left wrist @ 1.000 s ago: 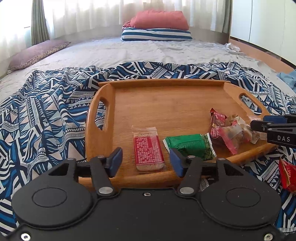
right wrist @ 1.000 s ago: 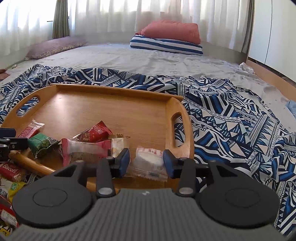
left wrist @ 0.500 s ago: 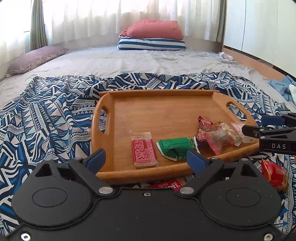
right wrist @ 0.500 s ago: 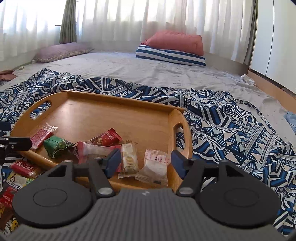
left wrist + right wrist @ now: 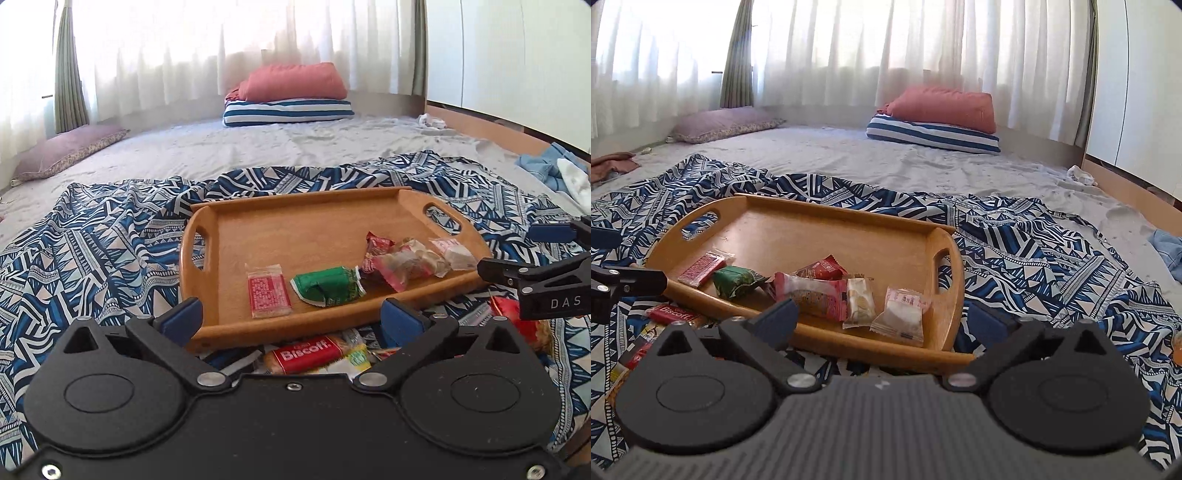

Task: Organize snacks
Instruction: 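Withdraw both tools from the tray toward the snack pile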

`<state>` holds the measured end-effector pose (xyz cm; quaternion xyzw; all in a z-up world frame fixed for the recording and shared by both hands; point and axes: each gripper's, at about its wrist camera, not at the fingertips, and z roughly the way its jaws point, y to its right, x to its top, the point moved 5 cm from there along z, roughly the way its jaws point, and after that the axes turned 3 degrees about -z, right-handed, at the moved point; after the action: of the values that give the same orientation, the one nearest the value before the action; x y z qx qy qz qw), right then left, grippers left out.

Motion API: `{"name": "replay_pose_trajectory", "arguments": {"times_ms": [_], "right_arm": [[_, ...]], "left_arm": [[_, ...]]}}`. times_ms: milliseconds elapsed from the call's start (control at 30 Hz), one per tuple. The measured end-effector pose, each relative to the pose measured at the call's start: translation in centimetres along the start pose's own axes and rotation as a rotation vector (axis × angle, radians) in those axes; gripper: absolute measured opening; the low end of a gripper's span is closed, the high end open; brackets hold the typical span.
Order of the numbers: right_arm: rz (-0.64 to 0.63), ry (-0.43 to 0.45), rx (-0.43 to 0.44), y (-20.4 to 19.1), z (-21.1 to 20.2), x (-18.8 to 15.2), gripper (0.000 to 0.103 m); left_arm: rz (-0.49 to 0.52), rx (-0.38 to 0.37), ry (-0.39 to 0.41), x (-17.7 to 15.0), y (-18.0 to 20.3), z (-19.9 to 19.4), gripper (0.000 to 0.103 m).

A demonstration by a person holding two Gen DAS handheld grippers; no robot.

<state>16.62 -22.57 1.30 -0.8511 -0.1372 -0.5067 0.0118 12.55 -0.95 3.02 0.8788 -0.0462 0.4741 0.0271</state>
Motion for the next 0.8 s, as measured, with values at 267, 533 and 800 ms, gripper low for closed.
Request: {"name": "replay_pose_trajectory", "arguments": {"times_ms": [267,533,800], "right_arm": [[0.008,0.003,-0.009,0.0,-1.2,-1.9,0.103],[0.03,-0.021,-0.008,0.1,-1.5,-3.8,0.103],[0.065,-0.031,0.008,0.2,-1.4,-5.1,0.103]], "left_arm": [[-0.006,-0.039,-0.027,-2.2,0.9,-1.8,0.103],[-0.017,-0.068,-0.051,-4.1,1.6,-3.6,0.103],[-0.053,-0.099,-0.073,-5.0,2.1,-4.9,0.103]]}}
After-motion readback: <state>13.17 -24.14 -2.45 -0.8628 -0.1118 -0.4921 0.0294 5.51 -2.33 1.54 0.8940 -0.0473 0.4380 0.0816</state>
